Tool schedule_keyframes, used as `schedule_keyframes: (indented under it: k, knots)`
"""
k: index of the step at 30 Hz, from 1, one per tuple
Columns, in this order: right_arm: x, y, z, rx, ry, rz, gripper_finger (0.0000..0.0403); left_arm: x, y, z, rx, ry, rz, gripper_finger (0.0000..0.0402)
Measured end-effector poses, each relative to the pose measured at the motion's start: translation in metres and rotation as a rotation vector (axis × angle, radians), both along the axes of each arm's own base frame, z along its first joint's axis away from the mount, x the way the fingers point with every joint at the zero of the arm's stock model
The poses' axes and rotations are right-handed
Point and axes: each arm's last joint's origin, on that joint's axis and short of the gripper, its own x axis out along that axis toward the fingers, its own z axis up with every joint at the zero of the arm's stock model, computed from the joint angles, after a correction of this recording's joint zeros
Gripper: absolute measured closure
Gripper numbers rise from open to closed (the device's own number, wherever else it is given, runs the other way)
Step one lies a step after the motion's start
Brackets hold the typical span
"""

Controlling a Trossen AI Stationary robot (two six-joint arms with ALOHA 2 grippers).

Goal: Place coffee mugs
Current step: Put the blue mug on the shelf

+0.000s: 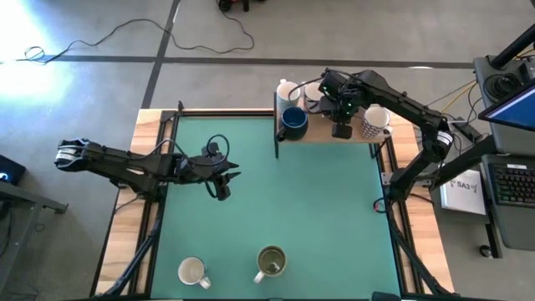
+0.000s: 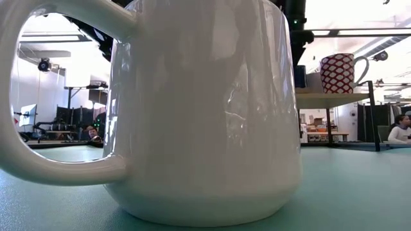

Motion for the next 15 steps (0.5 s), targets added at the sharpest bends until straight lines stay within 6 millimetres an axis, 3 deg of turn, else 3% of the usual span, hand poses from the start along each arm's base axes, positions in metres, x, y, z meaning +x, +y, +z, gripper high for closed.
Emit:
schedule_keyframes:
  k: [15]
  knots:
    - [0.0024, -0.0026, 0.0008, -0.022, -0.023, 0.029, 0.0379, 0.0000, 0.0000, 0.0000, 0.000, 0.000, 0.000, 0.0306]
